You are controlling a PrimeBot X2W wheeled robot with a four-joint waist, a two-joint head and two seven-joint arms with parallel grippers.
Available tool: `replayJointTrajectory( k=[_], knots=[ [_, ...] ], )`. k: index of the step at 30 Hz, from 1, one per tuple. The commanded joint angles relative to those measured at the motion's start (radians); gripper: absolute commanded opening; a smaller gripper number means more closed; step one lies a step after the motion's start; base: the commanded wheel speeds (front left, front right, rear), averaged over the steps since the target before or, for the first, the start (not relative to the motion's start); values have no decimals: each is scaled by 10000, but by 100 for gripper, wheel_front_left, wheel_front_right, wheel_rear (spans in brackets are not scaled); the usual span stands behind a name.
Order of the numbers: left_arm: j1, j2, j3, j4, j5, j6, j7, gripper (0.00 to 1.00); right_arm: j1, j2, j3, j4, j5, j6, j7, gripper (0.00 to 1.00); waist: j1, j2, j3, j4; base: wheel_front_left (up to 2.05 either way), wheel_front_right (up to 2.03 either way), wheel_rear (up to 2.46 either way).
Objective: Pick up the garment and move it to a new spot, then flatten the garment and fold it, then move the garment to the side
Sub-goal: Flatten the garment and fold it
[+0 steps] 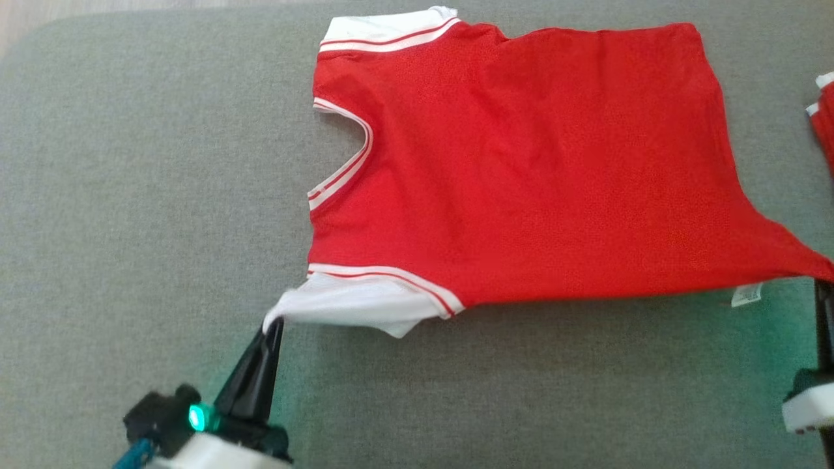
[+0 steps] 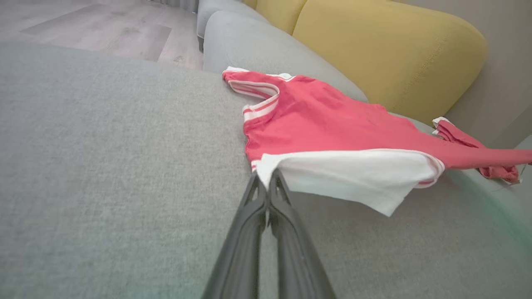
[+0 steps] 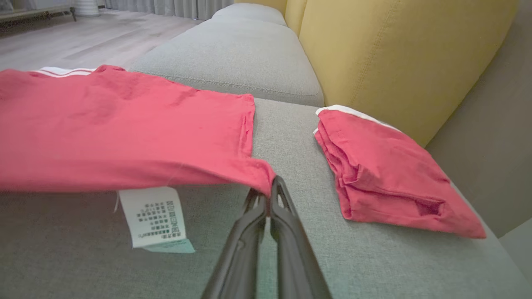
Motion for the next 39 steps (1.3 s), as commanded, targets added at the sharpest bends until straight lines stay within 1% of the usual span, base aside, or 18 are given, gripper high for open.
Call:
replayJointTrajectory(
  k=[1, 5, 11, 15, 18, 24, 25, 26, 27, 30, 32, 34, 39],
  knots=[
    [-595, 74, 358, -253, 68, 23, -51, 0, -312, -234, 64, -277, 196, 19, 70, 0, 1, -1, 48, 21, 0, 0, 0],
    [-1753, 4, 270, -127, 152, -10, -50, 0, -974, -440, 321, -65, 513, 19, 396, 0, 1, -1, 295, 100, 0, 0, 0],
    [-3837, -8, 100, 457, 274, -52, -50, 0, -2201, -917, 762, 406, 119, 19, 733, 0, 1, -1, 756, 227, 0, 0, 0],
    [-5094, 64, -218, 1079, 324, -65, -50, 0, -3044, -1161, 990, 786, -59, 19, 878, 0, 1, -1, 1116, 251, 0, 0, 0],
    [-5875, 154, -633, 1440, 265, -69, -51, 0, -3642, -1303, 1144, 1116, -143, 19, 940, 0, 1, -1, 1373, 243, 0, 0, 0],
    [-6942, 214, -1170, 2042, 150, -71, -51, 0, -4722, -1482, 1451, 1872, -320, 19, 773, 0, 1, -1, 1815, 236, 0, 0, 0],
    [-7042, 193, -1190, 2112, 133, -71, -51, 21, -4888, -1509, 1532, 2002, -335, 19, 719, 0, 1, -1, 1876, 238, 0, 0, 0],
    [-7114, 166, -1158, 2197, 130, -71, -51, 67, -5050, -1529, 1595, 2147, -345, 19, 643, 40, 1, -1, 1925, 241, 0, 0, 0],
    [-7158, 109, -1062, 2264, 133, -71, -51, 100, -5208, -1555, 1665, 2257, -389, 19, 486, 100, 1, -1, 1961, 249, 0, 0, 0],
    [-7031, -111, -765, 2338, 200, -71, -51, 100, -5515, -1511, 1766, 2571, -473, 19, 43, 100, 1, -1, 2012, 280, 0, 0, 0],
    [-6522, -407, -410, 2216, 227, -12, -51, 100, -5532, -1388, 1725, 2807, -544, 19, -353, 100, 1, -1, 1940, 309, 0, 0, 0],
    [-6291, -498, -327, 2169, 271, 26, -51, 100, -5471, -1343, 1685, 2874, -565, 19, -449, 100, 1, -1, 1892, 329, 0, 0, 0],
    [-5060, -869, -120, 2011, 689, 243, -51, 100, -5048, -1089, 1498, 3162, -603, 19, -772, 100, 1, -1, 1615, 358, 0, 0, 0]
  ],
)
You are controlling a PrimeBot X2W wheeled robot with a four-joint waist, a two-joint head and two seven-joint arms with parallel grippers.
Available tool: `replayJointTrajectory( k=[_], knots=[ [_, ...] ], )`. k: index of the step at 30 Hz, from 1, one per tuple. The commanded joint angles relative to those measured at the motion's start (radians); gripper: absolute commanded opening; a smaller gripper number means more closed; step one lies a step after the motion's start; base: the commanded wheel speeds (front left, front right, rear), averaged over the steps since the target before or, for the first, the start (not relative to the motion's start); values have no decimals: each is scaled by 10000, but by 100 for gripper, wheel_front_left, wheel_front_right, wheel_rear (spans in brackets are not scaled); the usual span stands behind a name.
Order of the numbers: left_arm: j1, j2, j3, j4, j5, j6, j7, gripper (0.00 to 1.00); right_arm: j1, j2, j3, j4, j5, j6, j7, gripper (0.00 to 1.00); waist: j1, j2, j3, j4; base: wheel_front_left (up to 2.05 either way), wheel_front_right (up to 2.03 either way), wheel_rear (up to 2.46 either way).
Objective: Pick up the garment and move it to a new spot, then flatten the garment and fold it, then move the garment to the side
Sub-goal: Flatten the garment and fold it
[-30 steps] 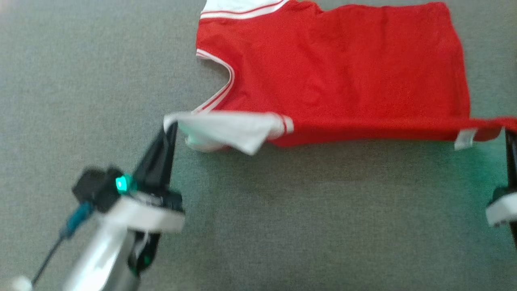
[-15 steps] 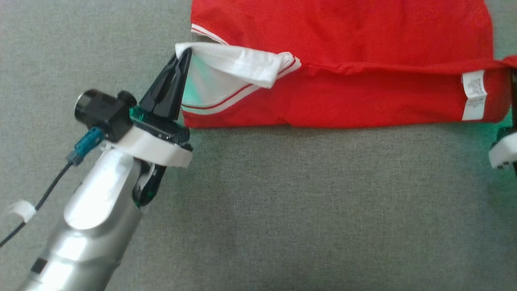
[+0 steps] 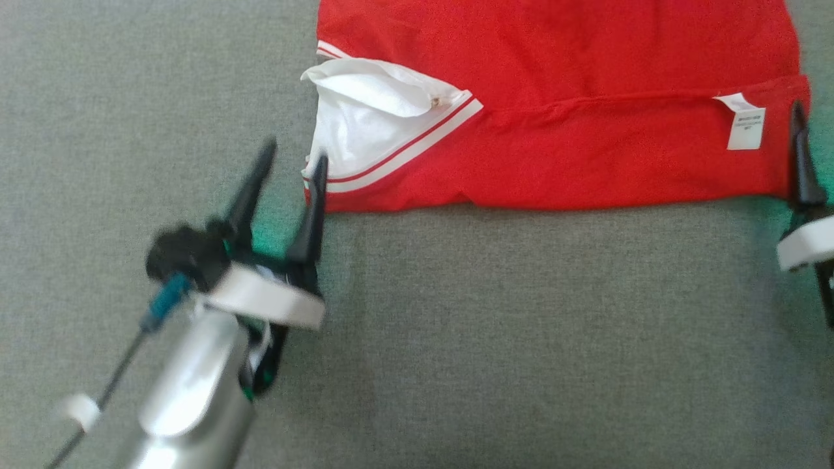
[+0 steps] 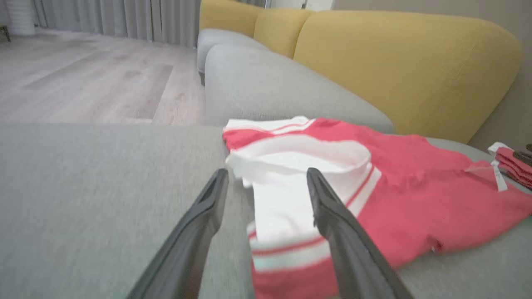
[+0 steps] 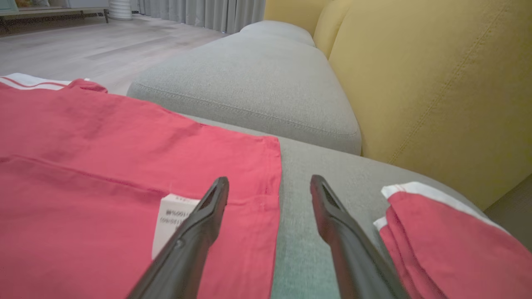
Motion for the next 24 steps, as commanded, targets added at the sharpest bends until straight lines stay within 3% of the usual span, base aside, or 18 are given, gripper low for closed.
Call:
replayJointTrajectory(
  k=[1, 7, 15, 16, 17, 18, 19, 20, 24],
  knots=[
    [20, 123, 406, -272, 87, 58, -49, 100, 230, -108, 51, -204, -94, 19, -125, 100, 1, -1, -86, -12, 0, 0, 0],
    [666, -110, 494, 490, 146, 160, -12, 100, 418, 102, 96, -24, -99, 19, -247, 100, 1, -1, -257, -127, 0, 0, 0],
    [78, -258, 430, 2127, 7, 202, 346, 100, 344, 96, 173, 140, -74, 19, -321, 100, 1, -1, -230, -253, 0, 0, 0],
    [-16, -270, 424, 2231, 15, 191, 314, 87, 348, 89, 175, 174, -70, 19, -320, 100, 1, -1, -236, -258, 0, 0, 0],
    [-84, -288, 410, 2342, 7, 168, 289, 55, 358, 87, 177, 209, -65, 19, -311, 100, 1, -1, -250, -262, 0, 0, 0],
    [-145, -288, 346, 2458, 37, 137, 278, 36, 376, 87, 180, 253, -58, 19, -291, 100, 1, -1, -270, -261, 0, 0, 0],
    [-196, -296, 293, 2558, 60, 108, 258, 8, 400, 88, 186, 302, -44, 19, -270, 100, 1, -1, -301, -250, 0, 0, 0],
    [-235, -320, 252, 2645, 48, 73, 237, 0, 429, 93, 189, 354, -18, 19, -248, 100, 1, -1, -338, -233, 0, 0, 0],
    [-316, -343, -5, 2786, 35, -87, 140, 0, 563, 127, 306, 721, 328, 19, 46, 100, 1, -1, -530, -114, 0, 0, 0]
  ],
)
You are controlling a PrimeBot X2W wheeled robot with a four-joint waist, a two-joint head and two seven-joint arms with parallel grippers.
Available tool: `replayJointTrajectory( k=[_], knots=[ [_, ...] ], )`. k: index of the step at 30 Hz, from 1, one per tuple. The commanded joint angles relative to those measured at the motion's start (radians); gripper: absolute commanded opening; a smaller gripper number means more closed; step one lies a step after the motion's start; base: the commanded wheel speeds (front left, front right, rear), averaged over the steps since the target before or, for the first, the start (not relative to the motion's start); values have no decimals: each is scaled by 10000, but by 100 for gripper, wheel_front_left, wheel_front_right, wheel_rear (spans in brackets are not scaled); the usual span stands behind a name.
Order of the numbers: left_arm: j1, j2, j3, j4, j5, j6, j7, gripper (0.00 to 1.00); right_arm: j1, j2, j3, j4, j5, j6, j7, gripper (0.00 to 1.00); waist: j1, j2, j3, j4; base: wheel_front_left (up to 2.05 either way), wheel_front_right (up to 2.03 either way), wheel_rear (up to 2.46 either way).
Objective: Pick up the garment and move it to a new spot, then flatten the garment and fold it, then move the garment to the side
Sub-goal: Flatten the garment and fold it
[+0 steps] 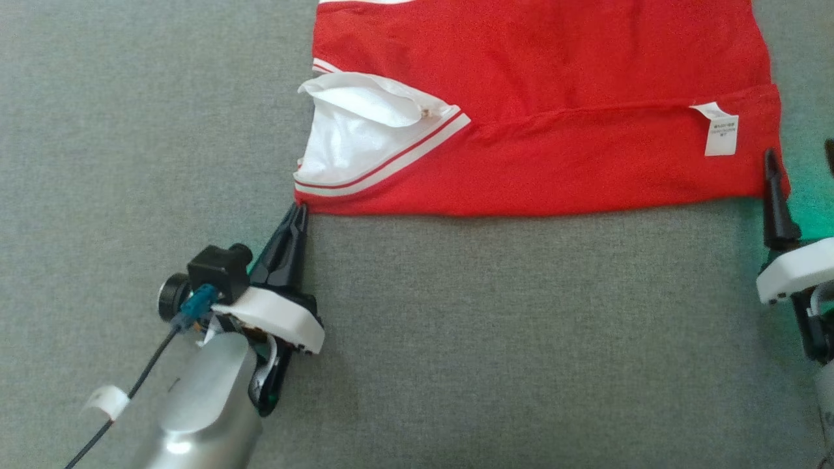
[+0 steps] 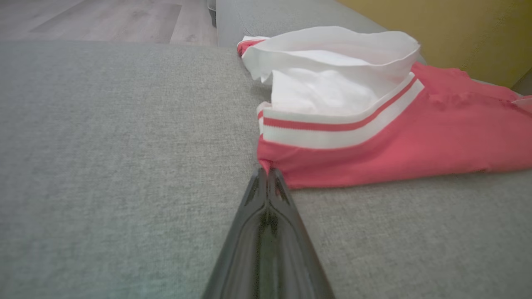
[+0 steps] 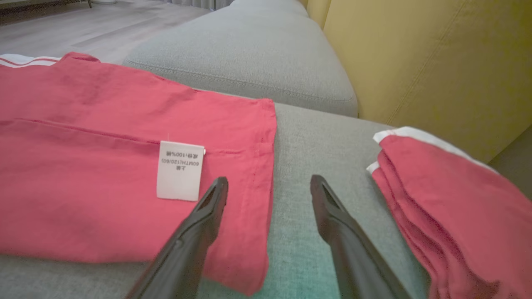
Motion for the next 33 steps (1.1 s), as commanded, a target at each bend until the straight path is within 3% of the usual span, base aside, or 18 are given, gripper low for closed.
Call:
replayJointTrajectory(
  k=[1, 10, 11, 12, 13, 22, 33],
  knots=[
    [-109, 131, 146, -67, -71, -83, -81, 0, 233, -118, 223, -37, 256, 19, 154, 100, 0, -1, -132, 93, 0, 0, 0],
    [294, 395, 0, -638, 26, -176, -221, 0, 320, -266, 454, 1291, 593, 19, 1179, 97, 0, -1, -560, 374, 0, 0, 0],
    [359, 438, 3, -707, 37, -180, -225, 0, 315, -251, 480, 1345, 653, 19, 1173, 50, 0, -1, -605, 382, 0, 0, 0],
    [428, 476, 8, -773, 42, -183, -228, 0, 316, -236, 501, 1386, 730, 19, 1138, 17, 0, -1, -653, 382, 0, 0, 0],
    [497, 504, 14, -833, 46, -186, -230, 0, 338, -242, 571, 1432, 785, 19, 1131, 0, 0, -1, -714, 385, 0, 0, 0],
    [1291, 670, 114, -1452, 60, -151, -237, 0, 928, -534, 757, 1428, 1388, 19, 934, 0, 0, -1, -1287, 367, 0, 0, 0],
    [3366, 987, 27, -2863, -165, 344, 65, 0, 3424, -1105, 363, -789, 2022, 19, 1069, 0, 0, -1, -1543, 153, 0, 0, 0]
  ],
)
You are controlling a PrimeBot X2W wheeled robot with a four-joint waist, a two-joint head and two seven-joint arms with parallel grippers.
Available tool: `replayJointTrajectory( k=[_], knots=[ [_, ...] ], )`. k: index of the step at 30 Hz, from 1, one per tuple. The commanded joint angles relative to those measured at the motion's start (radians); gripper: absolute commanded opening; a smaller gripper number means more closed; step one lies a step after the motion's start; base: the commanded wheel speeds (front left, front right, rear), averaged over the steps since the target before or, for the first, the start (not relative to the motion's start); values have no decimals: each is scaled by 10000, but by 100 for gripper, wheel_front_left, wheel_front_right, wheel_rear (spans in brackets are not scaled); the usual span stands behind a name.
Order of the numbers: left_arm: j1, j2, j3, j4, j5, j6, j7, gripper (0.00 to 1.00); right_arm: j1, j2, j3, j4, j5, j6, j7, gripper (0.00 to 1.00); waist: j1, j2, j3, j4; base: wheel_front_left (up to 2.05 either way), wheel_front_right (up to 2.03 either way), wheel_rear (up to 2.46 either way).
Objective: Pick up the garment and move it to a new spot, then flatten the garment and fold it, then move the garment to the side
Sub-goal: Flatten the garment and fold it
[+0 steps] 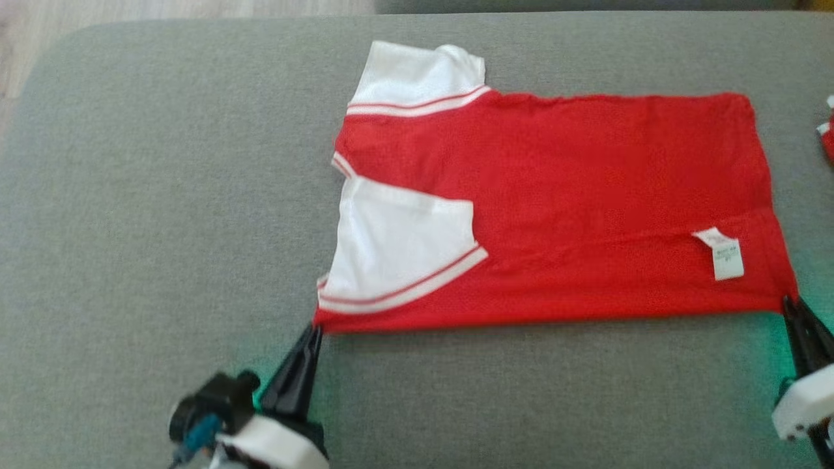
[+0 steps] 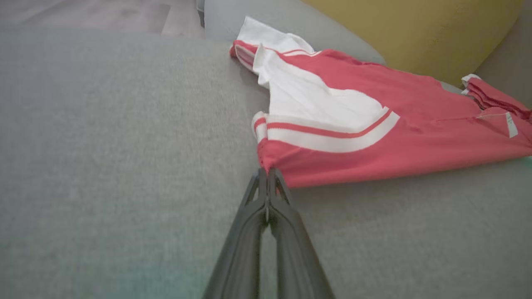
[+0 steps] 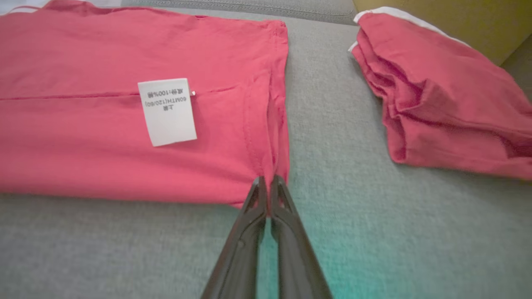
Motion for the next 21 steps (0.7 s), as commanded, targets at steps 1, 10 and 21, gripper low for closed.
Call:
replayJointTrajectory(
  k=[1, 10, 21],
  knots=[
    [236, 297, 316, -482, -104, 168, 55, 0, 343, -466, -40, -511, 63, 19, 58, 0, 1, 0, -7, -84, 0, 0, 0],
    [1628, 672, 116, -2103, -163, 739, 860, 0, 1551, -517, -195, -1970, -147, 19, 484, 0, 1, 0, 128, -309, 0, 0, 0],
    [2687, 1123, -51, -3575, -416, 1035, 1755, 0, 2530, -332, -739, -2682, -243, 19, 828, 0, 1, 0, 50, -239, 0, 0, 0]
  ],
)
